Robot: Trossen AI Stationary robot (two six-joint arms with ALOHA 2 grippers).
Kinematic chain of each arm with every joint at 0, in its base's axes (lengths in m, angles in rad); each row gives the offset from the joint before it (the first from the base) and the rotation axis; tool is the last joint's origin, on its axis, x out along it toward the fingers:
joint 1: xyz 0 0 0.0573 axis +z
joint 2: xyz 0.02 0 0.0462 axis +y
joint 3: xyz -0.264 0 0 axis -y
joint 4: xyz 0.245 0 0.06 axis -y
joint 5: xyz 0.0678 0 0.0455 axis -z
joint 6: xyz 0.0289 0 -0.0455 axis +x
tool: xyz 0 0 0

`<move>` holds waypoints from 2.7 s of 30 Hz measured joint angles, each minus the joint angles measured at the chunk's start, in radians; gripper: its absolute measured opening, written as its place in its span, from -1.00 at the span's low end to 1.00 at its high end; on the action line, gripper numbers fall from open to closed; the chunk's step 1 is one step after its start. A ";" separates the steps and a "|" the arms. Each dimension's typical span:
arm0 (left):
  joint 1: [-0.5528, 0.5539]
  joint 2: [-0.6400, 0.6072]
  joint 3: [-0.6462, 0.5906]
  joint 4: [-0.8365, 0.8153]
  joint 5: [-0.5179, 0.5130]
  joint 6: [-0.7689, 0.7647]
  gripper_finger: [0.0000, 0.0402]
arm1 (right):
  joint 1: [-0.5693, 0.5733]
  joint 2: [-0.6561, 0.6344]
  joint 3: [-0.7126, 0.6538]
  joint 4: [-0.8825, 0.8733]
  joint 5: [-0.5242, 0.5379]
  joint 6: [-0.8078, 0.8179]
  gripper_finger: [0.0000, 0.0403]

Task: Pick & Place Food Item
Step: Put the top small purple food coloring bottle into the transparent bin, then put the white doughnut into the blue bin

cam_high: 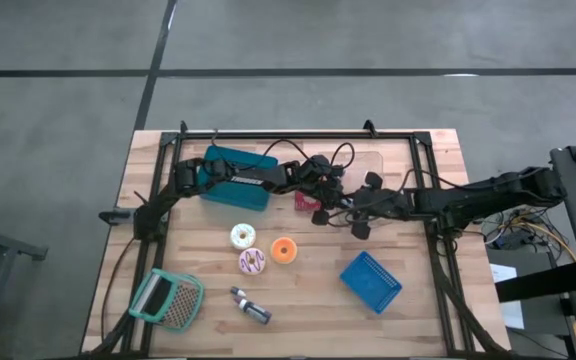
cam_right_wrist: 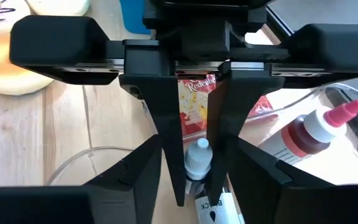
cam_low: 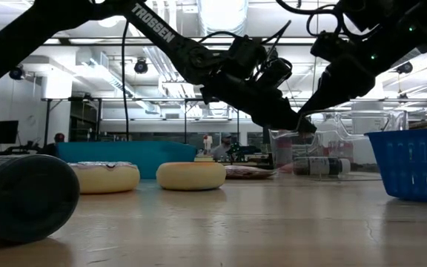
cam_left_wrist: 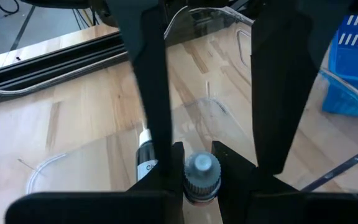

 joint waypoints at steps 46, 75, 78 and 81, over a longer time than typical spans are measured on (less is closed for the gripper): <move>-0.005 0.000 -0.004 0.002 0.052 -0.034 -0.32 | -0.002 -0.012 -0.004 -0.130 0.013 0.025 -0.97; -0.006 -0.300 -0.181 0.025 -0.009 0.030 -0.31 | 0.138 -0.331 -0.062 0.026 0.182 -0.144 -0.96; -0.006 -0.427 -0.313 0.069 -0.011 0.024 -0.31 | 0.141 -0.365 -0.088 0.094 0.123 -0.177 -0.96; -0.004 -0.569 -0.483 0.122 -0.014 0.002 -0.31 | 0.143 -0.402 -0.105 0.111 0.042 -0.183 -0.96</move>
